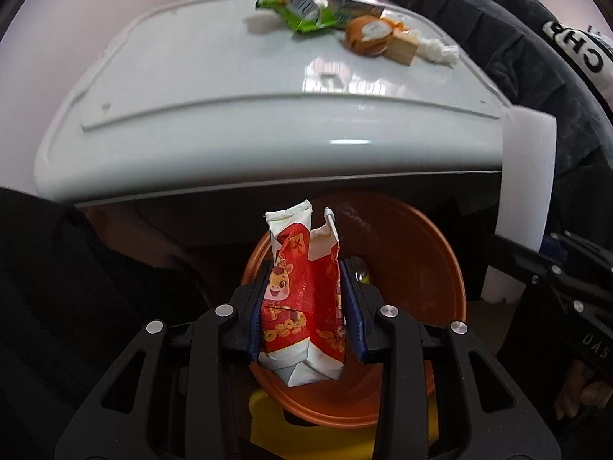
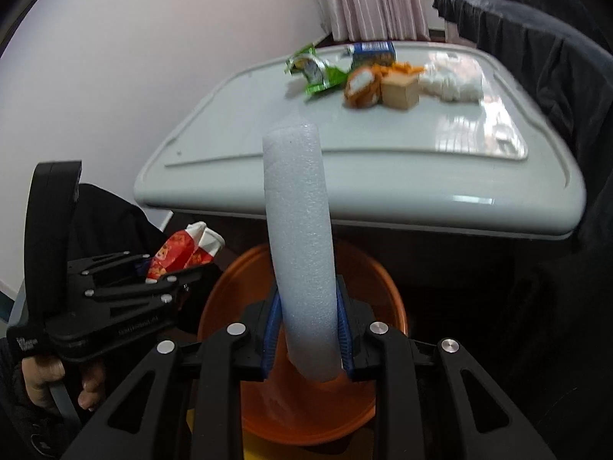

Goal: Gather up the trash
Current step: 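Carry the foam tube and red wrapper over the orange bucket, then open both tools to drop the foam tube and red wrapper into the bucket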

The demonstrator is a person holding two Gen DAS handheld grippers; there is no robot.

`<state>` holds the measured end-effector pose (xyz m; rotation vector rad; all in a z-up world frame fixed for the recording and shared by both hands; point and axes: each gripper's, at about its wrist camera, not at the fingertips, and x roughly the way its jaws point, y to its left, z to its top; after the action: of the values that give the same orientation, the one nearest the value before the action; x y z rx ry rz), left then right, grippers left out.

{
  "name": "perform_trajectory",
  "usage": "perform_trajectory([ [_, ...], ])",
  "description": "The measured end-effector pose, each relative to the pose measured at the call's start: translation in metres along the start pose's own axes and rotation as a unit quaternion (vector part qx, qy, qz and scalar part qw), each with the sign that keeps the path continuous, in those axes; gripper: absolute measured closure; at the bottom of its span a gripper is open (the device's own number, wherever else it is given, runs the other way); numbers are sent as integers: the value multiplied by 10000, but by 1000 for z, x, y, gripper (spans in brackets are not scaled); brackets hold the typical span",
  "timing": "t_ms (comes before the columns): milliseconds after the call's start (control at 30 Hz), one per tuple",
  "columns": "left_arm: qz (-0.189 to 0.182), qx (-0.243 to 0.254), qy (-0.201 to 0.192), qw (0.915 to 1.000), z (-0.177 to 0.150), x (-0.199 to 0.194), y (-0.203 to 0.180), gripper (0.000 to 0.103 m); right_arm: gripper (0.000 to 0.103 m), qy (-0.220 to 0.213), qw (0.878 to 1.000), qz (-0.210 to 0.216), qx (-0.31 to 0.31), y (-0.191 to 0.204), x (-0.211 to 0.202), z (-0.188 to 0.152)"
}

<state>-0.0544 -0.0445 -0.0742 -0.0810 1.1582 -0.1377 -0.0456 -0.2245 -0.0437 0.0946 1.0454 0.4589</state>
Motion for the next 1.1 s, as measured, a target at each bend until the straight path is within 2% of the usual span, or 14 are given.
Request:
perform_trajectory([
  [133, -37, -66, 102, 9999, -1, 5, 3, 70, 77, 101, 9999, 8, 70, -1, 5, -4],
  [600, 62, 16, 9, 10000, 3, 5, 0, 70, 75, 388, 9992, 75, -14, 2, 13, -9],
  [700, 71, 33, 25, 10000, 2, 4, 0, 69, 74, 388, 9992, 70, -28, 3, 13, -8],
  [733, 69, 43, 40, 10000, 2, 5, 0, 68, 67, 387, 9992, 79, -34, 2, 13, -9],
  [767, 82, 59, 67, 9999, 2, 5, -1, 66, 60, 373, 9993, 56, -45, 3, 12, -8],
  [800, 127, 78, 98, 9998, 2, 6, -1, 60, 49, 323, 9995, 14, -61, 3, 11, -8],
  [900, 225, 70, 119, 9997, 2, 7, 0, 33, 39, 170, 9999, -17, -4, 0, 5, -7],
  [1100, 185, -26, 103, 9998, 2, 6, 4, 31, 39, 9, 9995, -70, 299, -11, 0, -5],
])
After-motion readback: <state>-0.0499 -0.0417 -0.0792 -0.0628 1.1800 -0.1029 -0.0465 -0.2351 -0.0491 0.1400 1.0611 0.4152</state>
